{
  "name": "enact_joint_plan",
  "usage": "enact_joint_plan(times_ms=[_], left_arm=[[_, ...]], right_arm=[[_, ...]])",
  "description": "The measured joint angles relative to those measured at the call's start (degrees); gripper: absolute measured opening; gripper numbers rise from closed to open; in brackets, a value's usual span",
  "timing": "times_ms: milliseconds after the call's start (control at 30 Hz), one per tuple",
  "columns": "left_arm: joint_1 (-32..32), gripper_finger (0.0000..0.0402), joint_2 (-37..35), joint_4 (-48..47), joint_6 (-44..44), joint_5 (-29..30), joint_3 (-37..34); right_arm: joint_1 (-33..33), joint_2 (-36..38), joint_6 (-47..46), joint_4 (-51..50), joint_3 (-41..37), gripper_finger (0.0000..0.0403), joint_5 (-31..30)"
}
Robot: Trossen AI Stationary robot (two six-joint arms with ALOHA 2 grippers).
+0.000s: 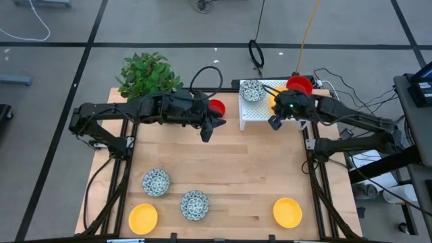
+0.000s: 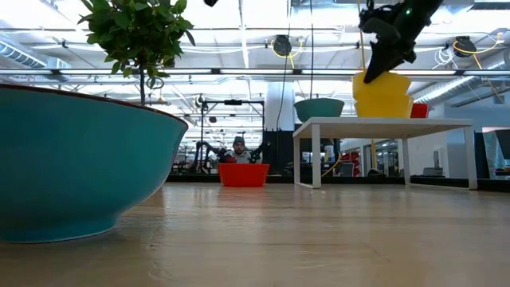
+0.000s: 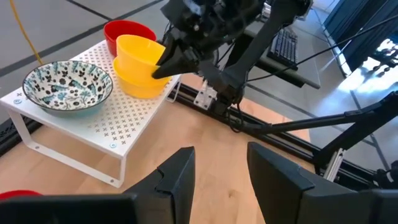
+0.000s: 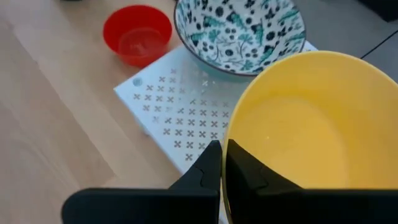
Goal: Pick & Place Mini bowls
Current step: Stack the yellow bowl on the yellow bowl on the shelf
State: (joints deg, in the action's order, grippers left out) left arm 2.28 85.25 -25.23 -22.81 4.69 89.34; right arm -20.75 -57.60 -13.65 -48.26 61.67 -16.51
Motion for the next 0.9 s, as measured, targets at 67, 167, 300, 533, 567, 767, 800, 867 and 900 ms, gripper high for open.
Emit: enact_joint_plan(times_ms=[67,167,300,533,567,767,800,867,900], left_arm=[[0.00,0.0147,0.00,-0.37,-0.04,0.01,0.00],[0.00,0.0147,0.00,-1.79,-0.22,0.00,0.00],[0.00,0.0147,0.00,-4.29,-1.53,-0.02,0.00],[0.00,0.0147,0.00,-6.97,-1.69,1.36,0.00],[0.00,0.0147,0.00,-7.20,-1.68,1.78,0.00],[0.00,0.0147,0.00,-9.12,-1.68,4.18,0.00],[0.00,0.0147,0.00,-9.41,-1.68,4.40,0.00],[0.00,0.0147,0.00,-9.62,-1.68,4.42,0.00],[0.00,0.0147,0.00,-9.64,-1.68,4.42,0.00]], right_arm=[[-0.40,-1.12,0.68,-0.01,0.00,0.0000,-0.01],[-0.88,-2.35,1.29,-0.01,0.00,0.0000,-0.07],[-1.48,-3.11,1.29,-0.03,0.00,0.0000,-0.07],[-2.28,-2.98,1.29,-0.05,0.00,0.0006,-0.12],[-2.32,-2.93,1.31,-0.05,0.00,0.0010,-0.12],[-2.43,-2.93,1.31,-0.04,0.00,0.0042,-0.13],[-2.43,-2.93,1.31,-0.06,0.00,0.0048,-0.13],[-2.43,-2.93,1.31,-0.04,0.00,0.0062,-0.13],[-2.43,-2.93,1.31,-0.04,0.00,0.0069,-0.15]])
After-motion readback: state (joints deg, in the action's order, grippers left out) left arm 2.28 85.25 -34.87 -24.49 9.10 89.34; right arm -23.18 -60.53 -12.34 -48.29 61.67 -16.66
